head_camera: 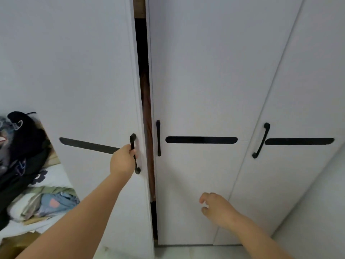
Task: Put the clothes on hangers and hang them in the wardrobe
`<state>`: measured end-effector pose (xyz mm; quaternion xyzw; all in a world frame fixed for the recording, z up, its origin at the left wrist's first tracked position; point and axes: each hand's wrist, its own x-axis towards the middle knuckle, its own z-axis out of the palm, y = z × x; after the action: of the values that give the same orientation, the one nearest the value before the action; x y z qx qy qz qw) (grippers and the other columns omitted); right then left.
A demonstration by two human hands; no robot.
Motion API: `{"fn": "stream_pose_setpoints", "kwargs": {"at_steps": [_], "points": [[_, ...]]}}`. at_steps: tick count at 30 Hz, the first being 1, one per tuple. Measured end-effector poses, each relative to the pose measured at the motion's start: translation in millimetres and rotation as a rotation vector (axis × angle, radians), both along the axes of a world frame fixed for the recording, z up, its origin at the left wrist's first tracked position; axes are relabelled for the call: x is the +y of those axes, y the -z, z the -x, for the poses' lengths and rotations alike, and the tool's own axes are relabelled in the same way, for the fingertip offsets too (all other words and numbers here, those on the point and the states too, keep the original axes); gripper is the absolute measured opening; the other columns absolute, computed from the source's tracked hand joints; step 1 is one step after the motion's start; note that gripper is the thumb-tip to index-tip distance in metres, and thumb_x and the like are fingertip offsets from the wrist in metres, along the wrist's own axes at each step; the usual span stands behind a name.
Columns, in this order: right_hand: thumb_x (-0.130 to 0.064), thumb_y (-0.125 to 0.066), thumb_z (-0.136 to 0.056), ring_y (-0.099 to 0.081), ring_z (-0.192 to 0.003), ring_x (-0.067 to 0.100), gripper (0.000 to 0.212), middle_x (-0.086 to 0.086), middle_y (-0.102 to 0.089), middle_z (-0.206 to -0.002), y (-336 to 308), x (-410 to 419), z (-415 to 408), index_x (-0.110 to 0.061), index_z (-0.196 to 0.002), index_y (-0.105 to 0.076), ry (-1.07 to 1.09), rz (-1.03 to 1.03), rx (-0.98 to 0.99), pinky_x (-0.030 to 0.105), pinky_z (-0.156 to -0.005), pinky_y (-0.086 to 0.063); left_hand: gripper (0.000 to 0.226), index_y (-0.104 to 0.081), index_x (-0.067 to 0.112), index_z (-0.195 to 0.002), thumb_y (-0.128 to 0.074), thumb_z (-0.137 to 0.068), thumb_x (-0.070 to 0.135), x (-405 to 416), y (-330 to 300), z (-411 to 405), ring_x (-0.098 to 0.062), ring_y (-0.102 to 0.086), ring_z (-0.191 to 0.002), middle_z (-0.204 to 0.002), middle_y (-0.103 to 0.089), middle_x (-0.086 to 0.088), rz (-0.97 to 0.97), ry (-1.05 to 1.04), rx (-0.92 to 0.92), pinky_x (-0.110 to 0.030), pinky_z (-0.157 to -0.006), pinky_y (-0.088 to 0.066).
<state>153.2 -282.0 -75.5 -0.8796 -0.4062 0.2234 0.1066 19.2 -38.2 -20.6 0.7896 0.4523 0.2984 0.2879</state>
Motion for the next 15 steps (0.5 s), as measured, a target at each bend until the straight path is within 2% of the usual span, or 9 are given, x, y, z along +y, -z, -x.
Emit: {"fn": "stream_pose_setpoints", "kwargs": {"at_steps": [3,11,15], "points": [[-0.023,-0.041,-0.097,-0.049,-0.117,0.019,0.033,0.005,-0.048,-0.129,2,9,-11,-0.018,-0.129,-0.047,0.019,-0.013,0.003,0.019,-0.088,-0.036,0.024,-0.059,0.002,-0.088,-0.039,-0.097,0.012,15,-1,-23,-0.030,-0.062,-0.083,-0.090,-0.066,-0.014,0.018,0.025,-0.014,-0.033,-0.067,-0.043],[-0.022,-0.042,-0.096,-0.049,-0.116,0.019,0.031,0.005,-0.049,-0.128,3,39,-23,-0.019,-0.127,-0.048,0.086,-0.017,-0.001,0.021,-0.090,-0.037,0.023,-0.056,0.005,-0.080,-0.040,-0.096,0.011,53,-3,-62,-0.034,-0.062,-0.083,-0.086,-0.067,-0.016,0.021,0.110,-0.041,-0.042,-0.076,-0.048],[-0.023,-0.042,-0.097,-0.050,-0.110,0.017,0.031,0.002,-0.049,-0.126,3,55,-27,-0.020,-0.127,-0.049,0.116,-0.030,0.002,0.022,-0.087,-0.039,0.024,-0.058,0.002,-0.081,-0.041,-0.096,0.010,64,-1,-70,-0.032,-0.061,-0.081,-0.086,-0.067,-0.014,-0.008,0.124,-0.028,-0.039,-0.071,-0.047]]}}
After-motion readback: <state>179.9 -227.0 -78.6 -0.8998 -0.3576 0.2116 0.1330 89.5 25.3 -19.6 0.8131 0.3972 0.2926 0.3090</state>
